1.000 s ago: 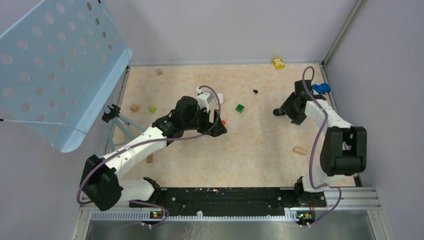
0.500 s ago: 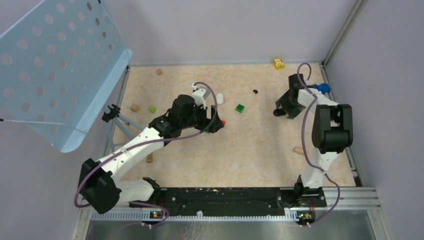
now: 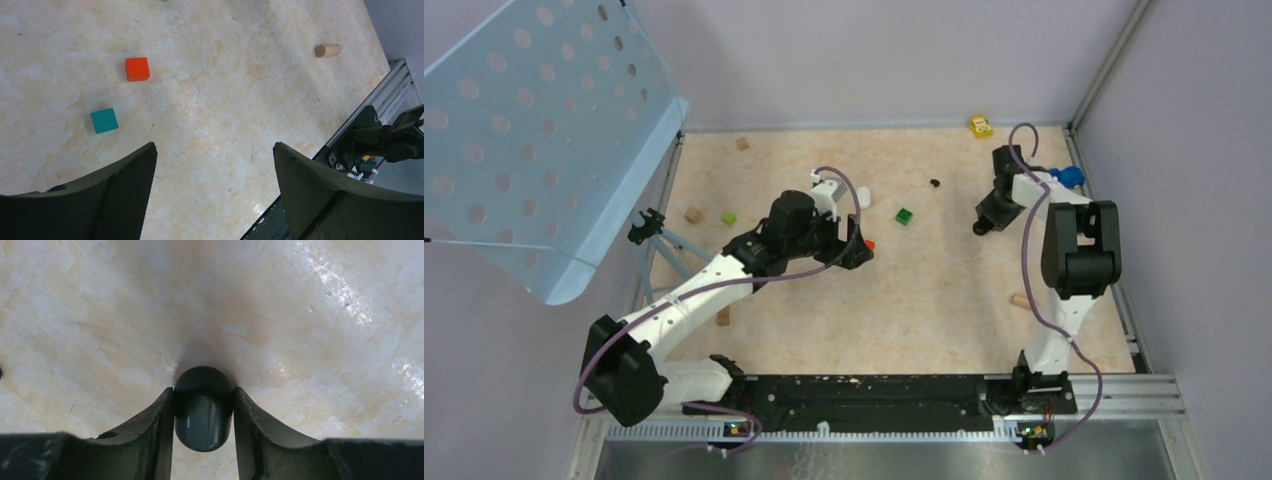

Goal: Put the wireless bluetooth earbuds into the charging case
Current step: Pick up the charging case from the corner of the board, then pass from the right arm to the left

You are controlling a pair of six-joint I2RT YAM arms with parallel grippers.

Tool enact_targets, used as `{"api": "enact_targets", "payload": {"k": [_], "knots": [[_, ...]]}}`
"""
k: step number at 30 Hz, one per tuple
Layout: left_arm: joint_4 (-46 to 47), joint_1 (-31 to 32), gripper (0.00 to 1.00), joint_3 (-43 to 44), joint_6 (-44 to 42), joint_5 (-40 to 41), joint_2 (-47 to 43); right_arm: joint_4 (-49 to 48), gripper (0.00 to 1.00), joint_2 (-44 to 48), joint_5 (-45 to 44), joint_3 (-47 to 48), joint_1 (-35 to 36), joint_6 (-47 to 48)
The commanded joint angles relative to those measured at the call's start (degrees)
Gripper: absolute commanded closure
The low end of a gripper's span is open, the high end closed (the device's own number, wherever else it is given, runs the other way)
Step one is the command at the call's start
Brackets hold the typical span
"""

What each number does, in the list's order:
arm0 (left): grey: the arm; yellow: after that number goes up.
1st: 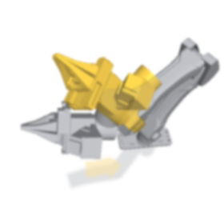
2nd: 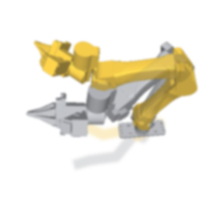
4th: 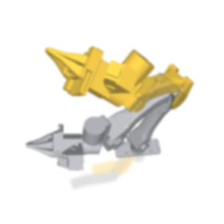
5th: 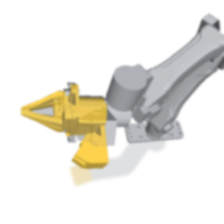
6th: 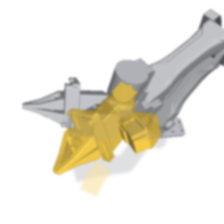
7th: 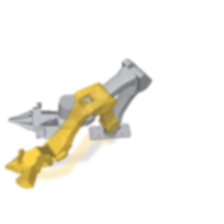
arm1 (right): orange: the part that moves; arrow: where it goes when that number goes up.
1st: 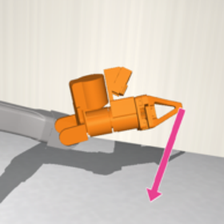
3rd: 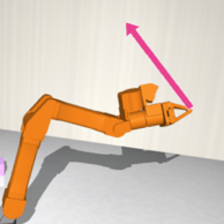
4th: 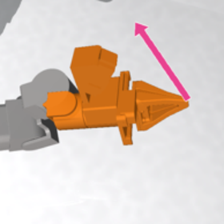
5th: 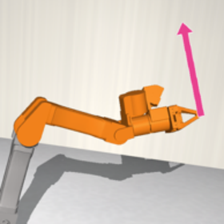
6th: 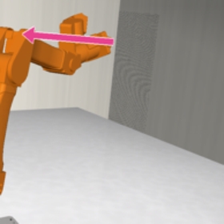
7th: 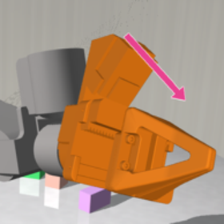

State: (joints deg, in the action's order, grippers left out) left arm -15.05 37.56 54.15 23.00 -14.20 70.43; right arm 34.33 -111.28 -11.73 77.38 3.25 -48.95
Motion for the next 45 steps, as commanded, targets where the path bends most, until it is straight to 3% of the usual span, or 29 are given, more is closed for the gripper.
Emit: {"api": "enact_targets", "payload": {"k": [1, 3, 7, 10, 15, 22, 28, 33, 40, 45], "knots": [[1.1, -0.1, 0.09, 1.4, -0.4, -1.7, 0.7, -1.1, 0.68, 1.7, -0.1, -1.1, 0.6, 2.2], [1.4, -0.1, 0.09, 1.5, -0.7, -2.7, 1.8, -4.0, 0.76, 3.5, 3.2, -3.5, 0.6, 3.7], [0.9, -0.1, 0.09, 2.4, 0.2, -4.4, 5.7, -8.8, 0.77, 9.6, 8.0, -9.5, 1.8, 5.5], [0.6, -0.1, 0.09, 3.6, 0.6, -5.1, 7.2, -17.8, 0.78, 14.9, 17.8, -16.8, 4.2, 6.8], [-2.5, -0.6, 0.07, 4.0, 3.9, -2.8, 7.0, -18.7, 0.78, 20.2, 21.2, -23.1, 16.0, 8.6], [1.4, -1.0, 0.04, -2.5, 11.0, -6.8, 5.7, -28.8, 0.79, 24.3, 23.2, -33.3, 28.2, 2.3], [11.0, -1.7, 0.04, -9.2, 19.3, -13.9, 7.0, -36.4, 0.78, 27.3, 25.8, -37.1, 29.3, -3.9], [20.4, -1.8, 0.05, -12.7, 24.5, -16.8, 7.9, -35.7, 0.78, 30.5, 25.9, -37.3, 29.6, -7.5], [21.8, -1.2, 0.05, -10.5, 20.7, -17.5, 10.1, -34.5, 0.78, 34.8, 22.2, -36.5, 32.0, -13.7], [25.3, -0.9, 0.12, -11.7, 22.4, -18.8, 11.2, -37.5, 0.78, 35.3, 23.3, -38.1, 32.4, -18.0]]}}
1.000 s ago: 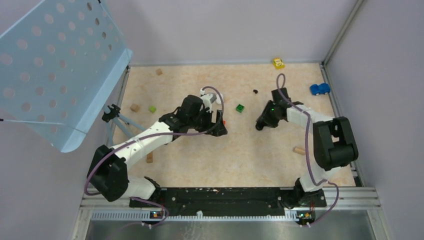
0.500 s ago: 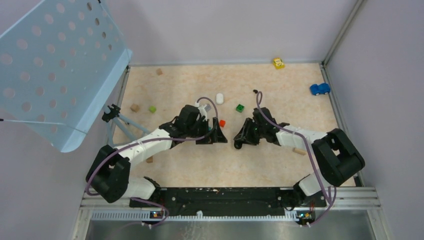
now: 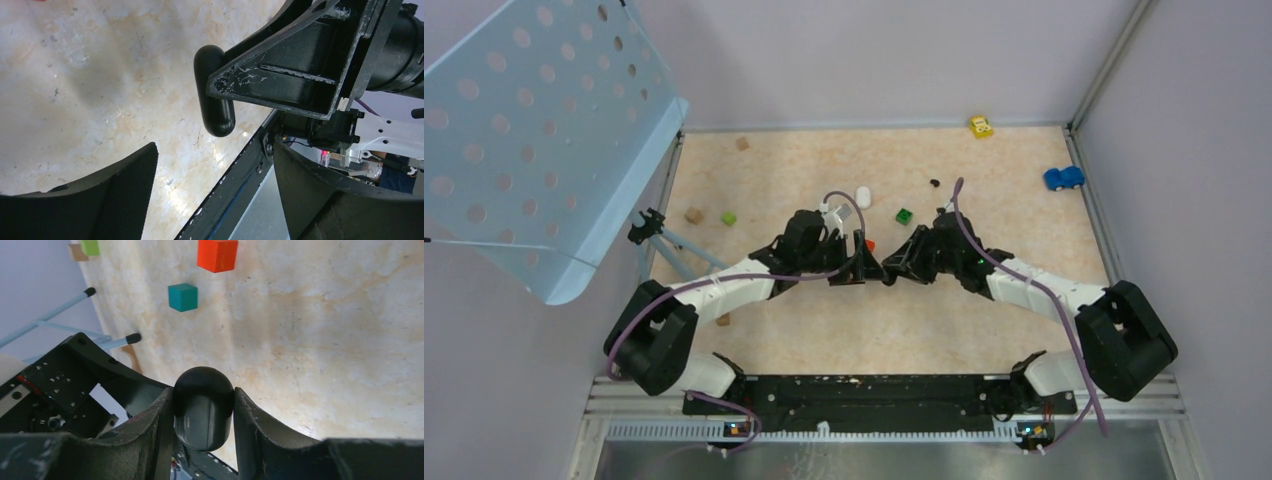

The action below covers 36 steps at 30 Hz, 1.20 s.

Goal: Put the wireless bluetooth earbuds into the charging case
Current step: Pass from the right arm to the left

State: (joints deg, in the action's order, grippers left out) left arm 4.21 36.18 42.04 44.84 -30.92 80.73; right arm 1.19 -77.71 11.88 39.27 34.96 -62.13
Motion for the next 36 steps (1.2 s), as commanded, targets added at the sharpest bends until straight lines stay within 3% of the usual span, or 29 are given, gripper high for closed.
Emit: {"api": "enact_targets", "payload": {"k": [1, 13, 23, 31, 33, 36], "knots": [[6.3, 0.4, 0.13, 0.3, 0.6, -2.3, 1.2, -4.6, 0.78, 1.6, 0.0, 0.0, 0.8, -5.1], [6.5, 0.5, 0.40, 0.9, 1.0, -1.8, 1.9, -4.7, 0.78, 2.1, -0.2, 0.7, 1.9, -5.6], [7.6, 0.6, 0.43, 1.1, 1.5, -2.8, 2.7, -6.1, 0.77, 2.4, 1.2, 0.6, 2.7, -7.3], [7.0, 0.6, 0.56, 1.5, 1.4, -3.1, 3.4, -7.3, 0.75, 3.3, 2.2, -0.5, 2.7, -8.9], [6.8, 0.6, 0.64, 1.5, 1.5, -2.9, 3.2, -7.0, 0.70, 3.6, 2.1, -0.8, 2.7, -8.9], [6.6, 0.6, 0.78, 1.6, 1.9, -2.9, 2.7, -4.7, 0.46, 4.8, 1.1, -0.8, 2.7, -8.5]]}}
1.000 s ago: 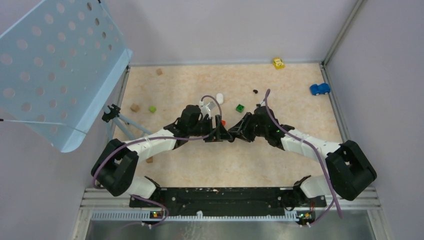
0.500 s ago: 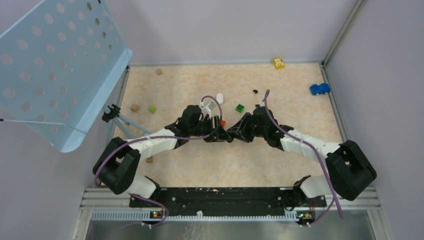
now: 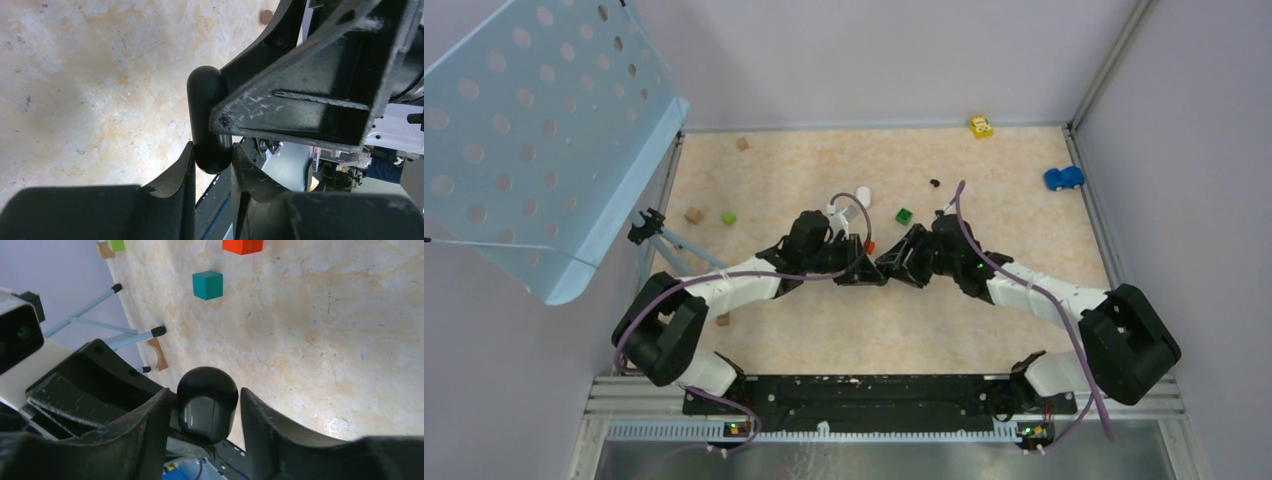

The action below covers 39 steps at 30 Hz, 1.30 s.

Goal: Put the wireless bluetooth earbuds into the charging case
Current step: Pass from the right arm to the left, then pass from the left arm to the right

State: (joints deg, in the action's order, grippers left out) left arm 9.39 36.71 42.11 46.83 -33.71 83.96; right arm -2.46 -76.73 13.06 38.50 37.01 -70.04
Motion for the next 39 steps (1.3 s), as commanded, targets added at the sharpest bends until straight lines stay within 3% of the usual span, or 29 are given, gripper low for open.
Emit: {"api": "enact_targets", "payload": {"k": [1, 4, 7, 11, 15, 21, 24, 28, 34, 39], "knots": [[1.2, 0.0, 0.81, 1.6, -0.1, -0.2, -0.7, -0.3, 0.41, 4.5, -0.6, 0.0, 0.7, -0.5], [0.0, -0.4, 0.86, 2.6, -0.2, -2.5, -1.1, 3.6, 0.32, 7.3, -3.7, 0.7, 0.6, 2.1], [2.4, -1.9, 0.89, 3.5, 2.3, -10.4, -0.7, 6.4, 0.29, 11.7, -7.8, 0.7, 0.3, 5.7], [15.4, -4.6, 0.95, 2.7, 12.3, -22.2, 0.2, -6.5, 0.29, 22.9, -8.6, -7.4, -0.7, 8.9], [27.5, -6.1, 1.00, 3.0, 21.8, -26.6, 0.8, -14.6, 0.27, 32.8, -9.3, -13.9, -1.6, 10.9], [45.6, -6.5, 1.00, 2.2, 36.1, -27.6, 3.5, -17.4, 0.27, 31.0, -1.9, -12.0, -1.7, 12.4], [46.9, -6.5, 1.00, 2.5, 36.9, -27.6, 3.9, -23.5, 0.27, 28.2, 0.4, -12.3, -1.7, 9.9], [45.1, -6.5, 1.00, 2.5, 35.8, -27.3, 2.8, -28.3, 0.35, 25.5, 0.9, -12.3, -1.7, 8.3], [44.3, -6.5, 1.00, 1.8, 35.1, -27.2, 2.3, -30.7, 0.55, 22.5, 2.5, -11.2, -1.7, 6.7], [45.4, -6.5, 1.00, 1.7, 35.2, -27.7, 2.3, -35.7, 0.60, 21.6, 2.6, -13.5, -1.7, 3.6]]}}
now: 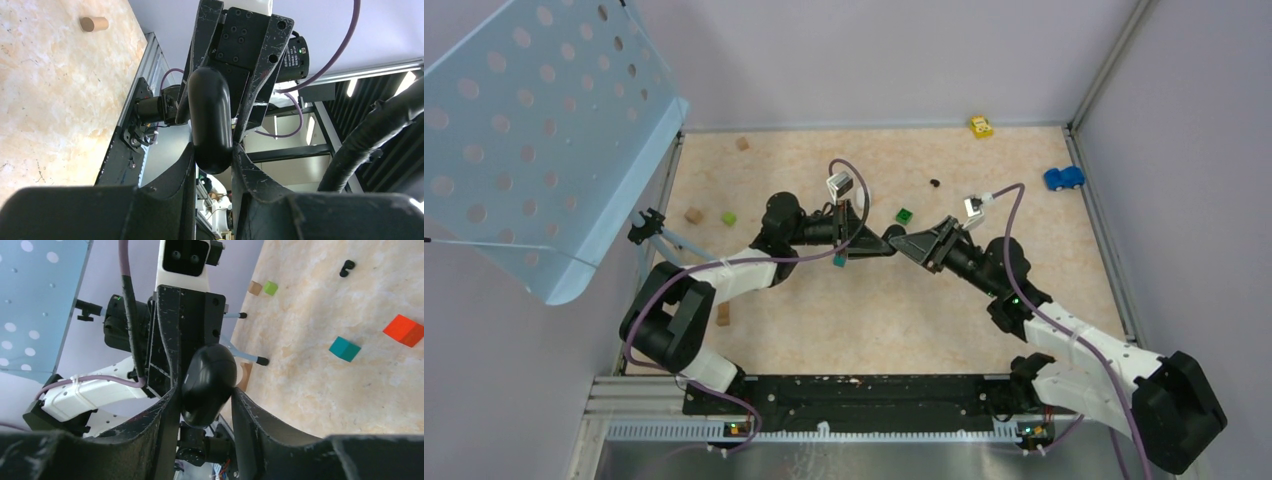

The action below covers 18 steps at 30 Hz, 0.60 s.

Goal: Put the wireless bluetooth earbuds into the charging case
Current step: Pass from the left arm to the right

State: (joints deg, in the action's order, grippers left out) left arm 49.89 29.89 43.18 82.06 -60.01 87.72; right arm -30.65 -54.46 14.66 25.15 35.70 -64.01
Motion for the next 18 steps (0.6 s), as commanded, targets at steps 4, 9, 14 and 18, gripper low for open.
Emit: {"api": "enact_targets", "payload": {"k": [4, 9, 14, 18], "knots": [[4.3, 0.3, 1.00, 1.1, -1.0, -1.8, -1.6, -13.1, 0.70, -0.7, 0.3, -2.3, -0.4, -4.8], [-7.9, 0.4, 1.00, 3.2, -10.2, -0.8, -3.0, -7.6, 1.00, 0.5, -0.9, -0.7, -0.4, -3.2], [-35.1, 0.5, 1.00, 11.4, -29.8, 3.8, -6.4, -0.6, 1.00, 2.7, -3.0, 0.6, -0.4, -0.5], [-39.5, 0.5, 0.97, 13.0, -33.1, 5.5, -7.3, 1.4, 1.00, 2.5, -3.0, 1.4, -0.4, 0.2]]}}
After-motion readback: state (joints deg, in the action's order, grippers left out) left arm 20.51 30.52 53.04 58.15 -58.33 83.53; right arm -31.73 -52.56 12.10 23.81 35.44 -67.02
